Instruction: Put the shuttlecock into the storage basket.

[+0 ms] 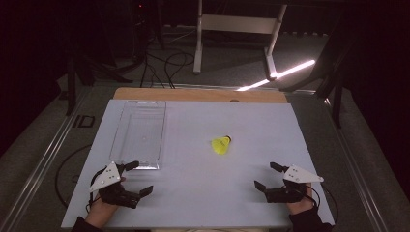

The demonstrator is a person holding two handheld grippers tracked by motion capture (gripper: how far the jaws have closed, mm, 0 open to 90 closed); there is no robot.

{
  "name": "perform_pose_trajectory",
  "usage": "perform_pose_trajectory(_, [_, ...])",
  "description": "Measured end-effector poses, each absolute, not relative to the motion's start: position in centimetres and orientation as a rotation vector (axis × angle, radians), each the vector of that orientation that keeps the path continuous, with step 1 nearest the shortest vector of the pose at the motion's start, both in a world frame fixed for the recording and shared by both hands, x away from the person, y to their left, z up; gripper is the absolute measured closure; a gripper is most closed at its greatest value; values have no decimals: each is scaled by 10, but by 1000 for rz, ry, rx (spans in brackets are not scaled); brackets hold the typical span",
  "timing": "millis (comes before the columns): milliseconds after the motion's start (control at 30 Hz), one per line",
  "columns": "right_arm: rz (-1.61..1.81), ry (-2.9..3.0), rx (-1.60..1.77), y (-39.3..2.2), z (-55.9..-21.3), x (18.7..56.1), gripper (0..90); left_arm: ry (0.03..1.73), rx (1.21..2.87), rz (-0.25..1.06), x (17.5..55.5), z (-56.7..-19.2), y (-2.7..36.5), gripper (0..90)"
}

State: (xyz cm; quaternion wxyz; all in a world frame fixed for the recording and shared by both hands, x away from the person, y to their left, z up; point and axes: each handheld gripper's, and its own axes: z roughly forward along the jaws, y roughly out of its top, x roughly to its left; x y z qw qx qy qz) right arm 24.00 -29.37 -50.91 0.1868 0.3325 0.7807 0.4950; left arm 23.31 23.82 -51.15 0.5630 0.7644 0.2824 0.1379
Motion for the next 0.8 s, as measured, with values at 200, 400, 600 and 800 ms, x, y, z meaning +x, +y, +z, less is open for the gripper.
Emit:
perform_pose_trajectory(200, [1387, 2194, 951, -294, -509, 241, 81, 660, 1819, 320, 234, -512, 237, 0])
perform_pose_trajectory(400, [1393, 2193, 951, -294, -509, 240, 80, 659, 1832, 328, 234, -513, 236, 0])
perform_pose_trajectory(600, [1394, 2194, 956, -295, -509, 240, 81, 661, 1839, 321, 235, -514, 236, 0])
perform_pose_trajectory(800, [1397, 2195, 959, -295, -508, 240, 81, 664, 1835, 303, 236, -513, 236, 0])
